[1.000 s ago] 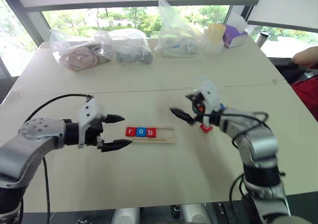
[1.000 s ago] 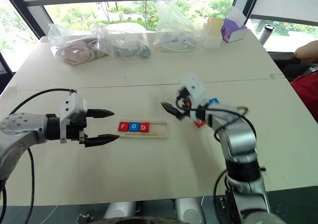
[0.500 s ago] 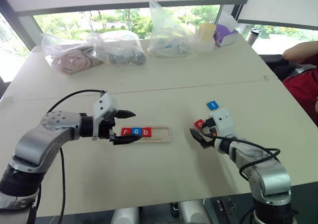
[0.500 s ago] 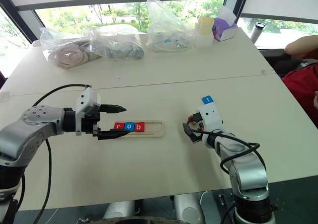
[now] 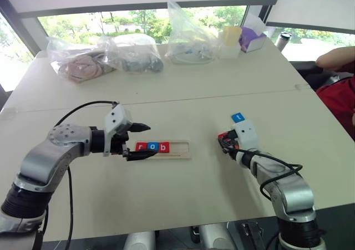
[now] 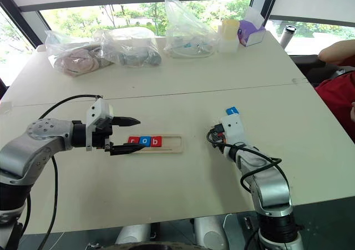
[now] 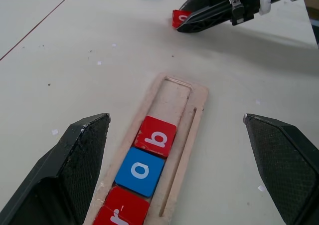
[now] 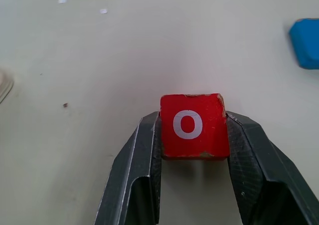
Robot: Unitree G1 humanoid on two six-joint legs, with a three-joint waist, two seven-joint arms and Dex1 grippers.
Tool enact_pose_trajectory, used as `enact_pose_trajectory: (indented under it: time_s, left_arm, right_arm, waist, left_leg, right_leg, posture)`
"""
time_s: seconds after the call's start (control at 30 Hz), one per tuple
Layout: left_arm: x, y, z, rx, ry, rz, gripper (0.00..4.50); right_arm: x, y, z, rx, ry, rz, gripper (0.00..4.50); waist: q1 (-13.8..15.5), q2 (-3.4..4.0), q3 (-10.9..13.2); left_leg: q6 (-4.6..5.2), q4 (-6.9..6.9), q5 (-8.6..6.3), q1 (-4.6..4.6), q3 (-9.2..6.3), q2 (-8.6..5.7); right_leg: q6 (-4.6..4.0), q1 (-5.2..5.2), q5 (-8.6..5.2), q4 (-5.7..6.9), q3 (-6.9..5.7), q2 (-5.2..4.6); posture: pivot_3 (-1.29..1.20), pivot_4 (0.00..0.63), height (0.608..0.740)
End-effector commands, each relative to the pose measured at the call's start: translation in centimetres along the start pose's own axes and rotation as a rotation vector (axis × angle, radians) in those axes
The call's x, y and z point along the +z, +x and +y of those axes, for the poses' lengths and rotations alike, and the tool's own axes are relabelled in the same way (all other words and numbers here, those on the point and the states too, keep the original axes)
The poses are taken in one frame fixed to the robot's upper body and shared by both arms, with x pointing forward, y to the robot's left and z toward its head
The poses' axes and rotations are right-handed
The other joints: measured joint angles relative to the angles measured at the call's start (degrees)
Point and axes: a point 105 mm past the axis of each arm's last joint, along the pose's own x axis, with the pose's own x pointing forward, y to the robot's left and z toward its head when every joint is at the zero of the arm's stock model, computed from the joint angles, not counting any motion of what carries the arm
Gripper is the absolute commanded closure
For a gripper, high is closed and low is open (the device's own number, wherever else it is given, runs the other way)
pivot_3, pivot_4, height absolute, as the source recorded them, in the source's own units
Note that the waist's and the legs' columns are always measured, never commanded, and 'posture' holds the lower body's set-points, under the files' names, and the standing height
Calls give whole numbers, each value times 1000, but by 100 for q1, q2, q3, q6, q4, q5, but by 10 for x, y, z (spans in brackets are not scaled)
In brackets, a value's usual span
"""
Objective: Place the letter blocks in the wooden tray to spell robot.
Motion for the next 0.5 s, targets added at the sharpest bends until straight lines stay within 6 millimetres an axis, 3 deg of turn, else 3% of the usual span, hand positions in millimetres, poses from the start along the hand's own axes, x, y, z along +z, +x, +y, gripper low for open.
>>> enact_pose_trajectory:
  time_s: [0.03,0.17,0.3,0.5]
  left_arm:
    - [4,3,-1,-7,29,-12,0]
    - [2,5,0,-21,28,-8,0]
    - [3,10,3,-46,36,-2,0]
    - [0,9,3,-53,39,6,0]
  right_arm:
    - [8,-14,-4,-123,62,-17,3315]
    - [0,-19,7,-182,124,38,3315]
    - [-8,-10,10,-211,156,91,3315]
    - [-3,-8,11,-205,147,71,410]
  waist:
    - [1,0,0]
    - [1,1,0]
    - [-2,-1,-1]
    - [-8,-2,-2]
  left_leg:
    - [0,0,0,-1,0,1]
    - [0,-1,0,-2,0,0]
    - [0,0,0,-1,1,0]
    - [0,-1,0,1,1,0]
  right_leg:
    - [1,-2,0,1,0,0]
    - [-1,-2,-1,-1,0,-2]
    - [-2,-1,-2,-3,0,-3]
    - [-2,1,-2,-6,0,-3]
  posture:
    - [0,150,740]
    - [0,150,740]
    - [0,150,740]
    - [0,150,740]
